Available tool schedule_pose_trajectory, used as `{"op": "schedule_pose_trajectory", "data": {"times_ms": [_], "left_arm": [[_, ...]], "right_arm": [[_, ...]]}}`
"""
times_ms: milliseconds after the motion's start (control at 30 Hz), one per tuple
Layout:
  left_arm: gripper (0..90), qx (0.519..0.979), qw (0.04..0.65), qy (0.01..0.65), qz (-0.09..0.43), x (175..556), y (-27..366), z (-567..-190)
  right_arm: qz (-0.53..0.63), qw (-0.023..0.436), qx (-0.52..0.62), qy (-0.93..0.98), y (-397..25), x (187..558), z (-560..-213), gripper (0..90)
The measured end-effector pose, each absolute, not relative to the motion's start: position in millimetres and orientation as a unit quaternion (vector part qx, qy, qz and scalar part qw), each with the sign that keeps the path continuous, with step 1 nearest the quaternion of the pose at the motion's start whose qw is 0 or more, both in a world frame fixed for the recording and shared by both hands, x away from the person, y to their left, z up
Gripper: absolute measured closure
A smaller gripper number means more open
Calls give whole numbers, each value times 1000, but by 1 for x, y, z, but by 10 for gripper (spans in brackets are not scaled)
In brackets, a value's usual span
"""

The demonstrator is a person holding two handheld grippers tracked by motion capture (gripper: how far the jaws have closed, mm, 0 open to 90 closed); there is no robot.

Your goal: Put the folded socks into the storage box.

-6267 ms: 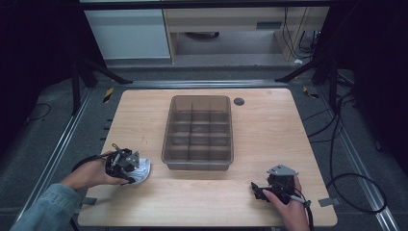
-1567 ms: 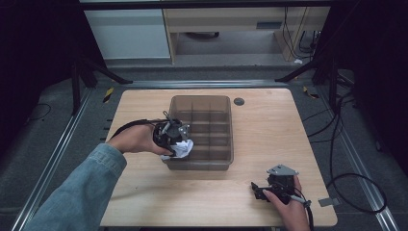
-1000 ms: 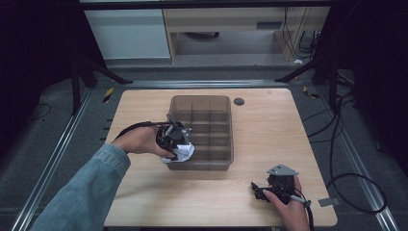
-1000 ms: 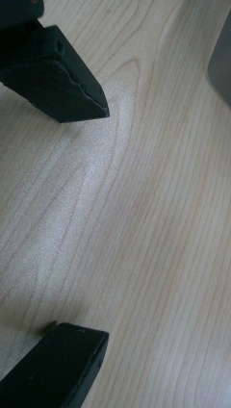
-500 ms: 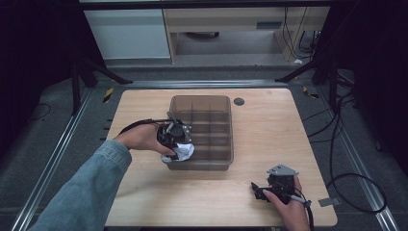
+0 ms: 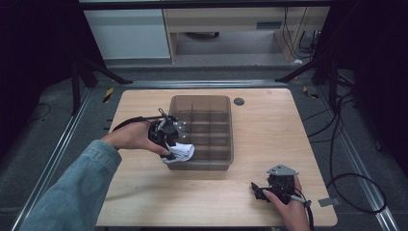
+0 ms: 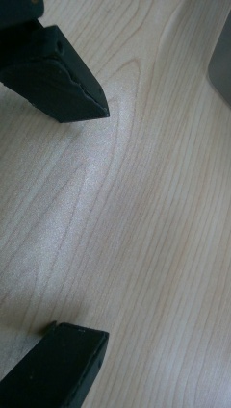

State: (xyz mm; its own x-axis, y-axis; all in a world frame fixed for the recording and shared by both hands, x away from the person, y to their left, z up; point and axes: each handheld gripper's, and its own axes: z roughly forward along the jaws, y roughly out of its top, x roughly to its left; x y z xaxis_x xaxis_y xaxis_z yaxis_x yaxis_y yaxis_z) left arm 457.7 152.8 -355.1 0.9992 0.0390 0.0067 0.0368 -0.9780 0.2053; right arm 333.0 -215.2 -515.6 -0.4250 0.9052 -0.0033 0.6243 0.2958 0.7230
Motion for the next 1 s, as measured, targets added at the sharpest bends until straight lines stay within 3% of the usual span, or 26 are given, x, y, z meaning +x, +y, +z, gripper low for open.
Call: {"op": "schedule_pose_trajectory", "data": {"times_ms": [367, 600, 800, 1000], "left_arm": [[506, 992, 123, 18, 24, 461, 152, -333], [615, 989, 136, 16, 50, 465, 146, -314], [773, 986, 149, 24, 70, 474, 142, -314], [844, 988, 140, 21, 67, 477, 137, -321]], "right_arm": [[331, 214, 491, 777, -215, 333, -516, 3], [331, 214, 491, 777, -215, 333, -516, 3], [331, 214, 491, 777, -215, 333, -516, 3], [331, 214, 491, 777, -215, 333, -516, 3]]}}
